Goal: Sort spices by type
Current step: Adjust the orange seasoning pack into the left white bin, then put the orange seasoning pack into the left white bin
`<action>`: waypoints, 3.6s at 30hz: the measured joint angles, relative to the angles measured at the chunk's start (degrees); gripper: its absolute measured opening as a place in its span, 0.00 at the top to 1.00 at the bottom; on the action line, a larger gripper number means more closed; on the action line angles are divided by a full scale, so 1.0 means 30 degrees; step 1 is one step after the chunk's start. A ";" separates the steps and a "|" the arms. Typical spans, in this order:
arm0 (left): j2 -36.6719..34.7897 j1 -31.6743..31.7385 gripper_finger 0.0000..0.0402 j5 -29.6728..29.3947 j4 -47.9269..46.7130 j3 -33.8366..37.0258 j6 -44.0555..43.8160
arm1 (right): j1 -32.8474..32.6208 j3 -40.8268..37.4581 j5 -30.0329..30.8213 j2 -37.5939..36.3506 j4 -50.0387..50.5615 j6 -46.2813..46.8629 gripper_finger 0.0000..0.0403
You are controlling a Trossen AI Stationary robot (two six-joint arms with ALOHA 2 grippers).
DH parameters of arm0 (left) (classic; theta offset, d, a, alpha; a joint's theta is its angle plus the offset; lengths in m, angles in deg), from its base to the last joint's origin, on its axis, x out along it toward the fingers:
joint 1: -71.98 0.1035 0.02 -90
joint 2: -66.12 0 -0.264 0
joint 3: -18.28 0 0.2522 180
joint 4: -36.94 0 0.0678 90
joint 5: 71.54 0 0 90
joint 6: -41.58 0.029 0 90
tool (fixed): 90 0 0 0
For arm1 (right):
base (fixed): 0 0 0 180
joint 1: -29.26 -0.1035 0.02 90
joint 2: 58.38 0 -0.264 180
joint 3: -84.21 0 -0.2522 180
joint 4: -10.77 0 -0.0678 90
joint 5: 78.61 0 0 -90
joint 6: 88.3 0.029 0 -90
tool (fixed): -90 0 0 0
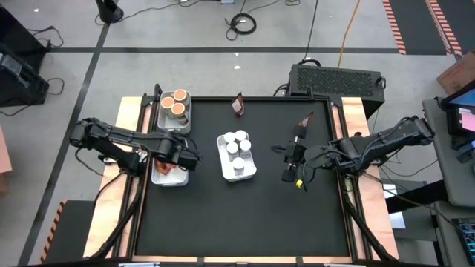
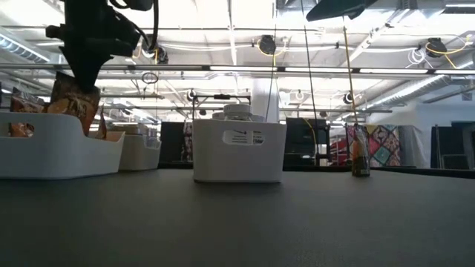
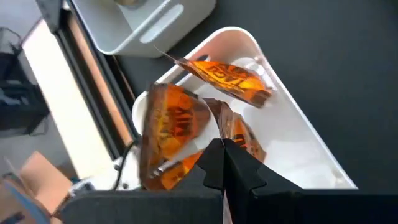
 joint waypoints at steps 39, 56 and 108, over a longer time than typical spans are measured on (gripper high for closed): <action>-0.0724 0.0158 1.00 -0.0790 0.2705 0.2331 -0.0423 | -0.0015 0.0000 -0.0911 0.0029 -0.0685 0.0924 1.00; -0.0767 0.0356 0.88 -0.1273 0.1519 0.2331 -0.1100 | -0.0015 0.0000 -0.0918 0.0029 -0.0639 0.1239 1.00; 0.2312 1.1347 0.44 0.5528 2.4507 -0.2506 2.0283 | 0.2238 0.0000 -0.0356 -0.0464 0.8901 0.8892 1.00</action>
